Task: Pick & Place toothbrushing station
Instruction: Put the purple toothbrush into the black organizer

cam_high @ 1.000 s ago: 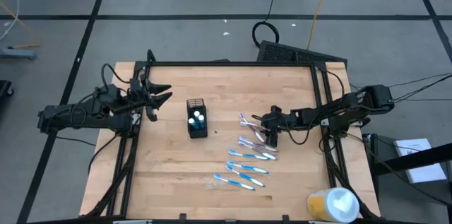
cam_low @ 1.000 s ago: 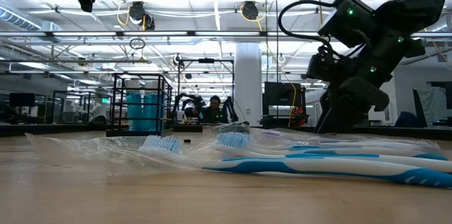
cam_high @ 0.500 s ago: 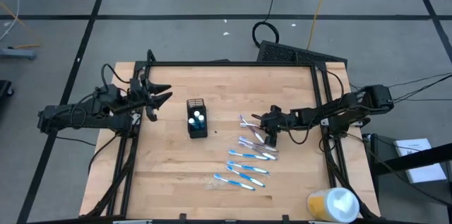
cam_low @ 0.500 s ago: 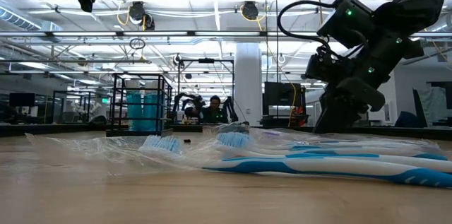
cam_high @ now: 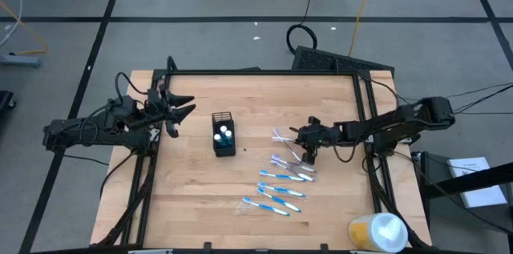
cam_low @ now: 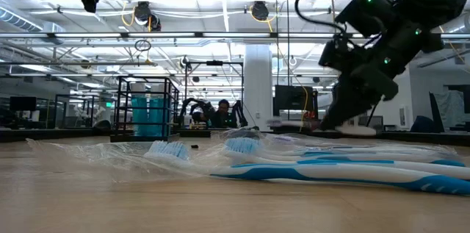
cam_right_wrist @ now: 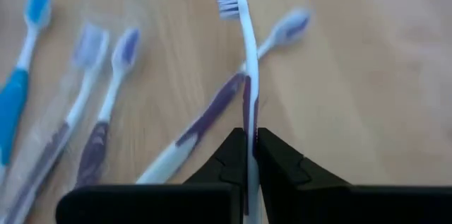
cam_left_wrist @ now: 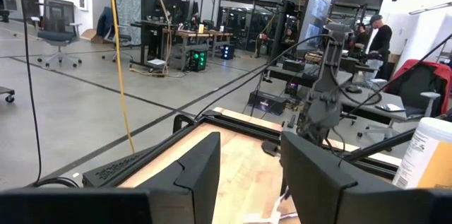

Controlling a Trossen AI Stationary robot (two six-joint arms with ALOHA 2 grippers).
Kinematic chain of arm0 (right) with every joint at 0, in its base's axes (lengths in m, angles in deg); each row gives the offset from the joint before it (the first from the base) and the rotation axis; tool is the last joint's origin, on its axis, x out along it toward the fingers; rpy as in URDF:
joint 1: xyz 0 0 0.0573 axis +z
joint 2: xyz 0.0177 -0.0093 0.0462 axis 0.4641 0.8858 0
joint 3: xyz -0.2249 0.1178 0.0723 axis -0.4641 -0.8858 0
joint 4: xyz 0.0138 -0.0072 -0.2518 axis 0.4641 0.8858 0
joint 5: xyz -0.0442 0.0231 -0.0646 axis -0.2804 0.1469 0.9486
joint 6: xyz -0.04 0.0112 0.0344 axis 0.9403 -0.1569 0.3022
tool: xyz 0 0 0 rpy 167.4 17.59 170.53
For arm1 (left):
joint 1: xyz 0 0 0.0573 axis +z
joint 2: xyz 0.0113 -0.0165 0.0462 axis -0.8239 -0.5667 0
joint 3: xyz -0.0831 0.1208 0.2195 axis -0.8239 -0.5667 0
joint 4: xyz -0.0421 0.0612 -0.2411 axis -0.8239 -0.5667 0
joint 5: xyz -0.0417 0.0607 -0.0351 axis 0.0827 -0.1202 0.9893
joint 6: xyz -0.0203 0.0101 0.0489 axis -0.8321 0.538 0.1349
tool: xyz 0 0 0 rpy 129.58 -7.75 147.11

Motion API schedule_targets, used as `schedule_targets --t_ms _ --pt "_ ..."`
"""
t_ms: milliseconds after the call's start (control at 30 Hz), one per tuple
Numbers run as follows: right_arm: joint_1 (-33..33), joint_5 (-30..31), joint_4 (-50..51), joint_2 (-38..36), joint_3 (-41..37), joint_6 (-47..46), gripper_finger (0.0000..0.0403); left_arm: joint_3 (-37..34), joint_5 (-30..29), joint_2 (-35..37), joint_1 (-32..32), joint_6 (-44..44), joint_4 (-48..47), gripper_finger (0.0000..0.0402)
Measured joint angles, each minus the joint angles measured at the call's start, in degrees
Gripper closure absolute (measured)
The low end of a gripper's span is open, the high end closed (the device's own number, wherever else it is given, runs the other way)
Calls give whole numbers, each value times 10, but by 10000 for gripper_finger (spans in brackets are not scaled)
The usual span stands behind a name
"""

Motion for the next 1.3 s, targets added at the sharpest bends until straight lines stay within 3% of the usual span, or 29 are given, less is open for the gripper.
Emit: schedule_targets --t_ms 167,333,767,933,1300 --pt "-4 27 -18 -46 0 26 391 0 0 0 0 0 0 247" --pt "-7 25 -121 -55 1 59 391 0 0 0 0 0 0 247" --pt "-11 24 -432 19 1 136 391 0 0 0 0 0 2 247" --pt "-21 21 -473 32 1 136 391 0 0 0 0 0 2 247" --pt "-66 -74 -492 36 1 129 391 0 0 0 0 0 2 247"
